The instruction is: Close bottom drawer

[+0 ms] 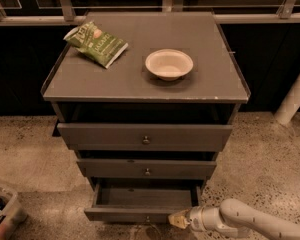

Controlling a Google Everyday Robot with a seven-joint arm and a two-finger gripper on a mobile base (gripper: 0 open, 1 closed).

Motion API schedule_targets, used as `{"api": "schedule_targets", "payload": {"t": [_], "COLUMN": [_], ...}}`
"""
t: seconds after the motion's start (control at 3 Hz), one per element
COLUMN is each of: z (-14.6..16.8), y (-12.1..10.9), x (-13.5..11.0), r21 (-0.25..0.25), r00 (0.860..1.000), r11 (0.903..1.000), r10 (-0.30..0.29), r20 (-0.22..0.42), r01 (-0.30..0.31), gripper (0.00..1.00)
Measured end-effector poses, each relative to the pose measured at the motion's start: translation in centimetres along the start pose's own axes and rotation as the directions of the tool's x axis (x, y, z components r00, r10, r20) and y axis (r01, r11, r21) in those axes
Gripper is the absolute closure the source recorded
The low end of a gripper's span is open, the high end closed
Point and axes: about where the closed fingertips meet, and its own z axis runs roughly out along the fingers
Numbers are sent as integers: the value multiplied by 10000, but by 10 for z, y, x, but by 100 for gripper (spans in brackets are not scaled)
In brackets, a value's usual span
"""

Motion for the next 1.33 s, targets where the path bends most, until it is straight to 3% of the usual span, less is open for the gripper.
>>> {"api": "schedule_targets", "payload": {"t": [0.33,0.67,1.0,1.33], "z": [21,27,43,57], "y": [-15,-16,-29,-50], "x": [8,12,21,22], "r21": [-125,-259,-528,-476], "r00": [9991,9986,9975,9977], "r11": [9993,9985,9966,9967], "r10": [357,475,611,656], "r20": [-219,-246,-343,-176], "r01": [-360,-482,-629,-664], "gripper": [100,100,100,100]}}
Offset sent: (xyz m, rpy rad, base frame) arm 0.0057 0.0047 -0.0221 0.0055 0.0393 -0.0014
